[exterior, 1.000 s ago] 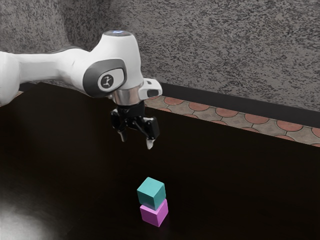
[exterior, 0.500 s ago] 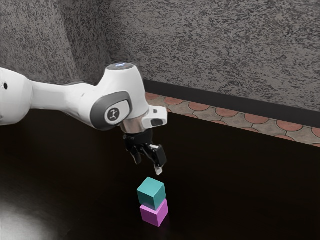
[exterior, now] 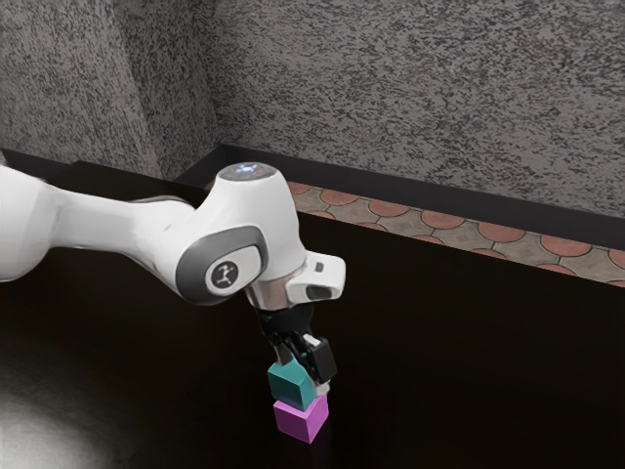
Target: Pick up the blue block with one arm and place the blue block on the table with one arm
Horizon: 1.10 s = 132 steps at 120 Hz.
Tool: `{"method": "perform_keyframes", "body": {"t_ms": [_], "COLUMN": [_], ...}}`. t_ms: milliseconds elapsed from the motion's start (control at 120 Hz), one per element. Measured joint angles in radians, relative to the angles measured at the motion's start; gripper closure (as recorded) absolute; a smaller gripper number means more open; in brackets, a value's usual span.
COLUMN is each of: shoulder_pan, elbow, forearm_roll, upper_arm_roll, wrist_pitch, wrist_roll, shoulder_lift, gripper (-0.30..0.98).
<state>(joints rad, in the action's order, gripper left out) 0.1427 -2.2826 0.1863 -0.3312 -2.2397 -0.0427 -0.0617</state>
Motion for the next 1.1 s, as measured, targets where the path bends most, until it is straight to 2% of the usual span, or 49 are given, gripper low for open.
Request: {"method": "perform_keyframes", "body": {"t_ms": [300, 633, 1100], "shoulder_pan": [-0.022, -0.018, -0.024], "elbow": [0.0, 0.004, 0.006], "forearm_roll": [-0.003, -0.05, -0.056], "upper_arm_roll": [0.006, 0.028, 0.032], "wrist_pitch": [-0.006, -0.007, -0.036], "wrist_roll": [0.036, 0.086, 0.128], "shoulder_lift": [0.008, 0.011, 0.05], "gripper": [0.0, 0.0, 0.0]}}
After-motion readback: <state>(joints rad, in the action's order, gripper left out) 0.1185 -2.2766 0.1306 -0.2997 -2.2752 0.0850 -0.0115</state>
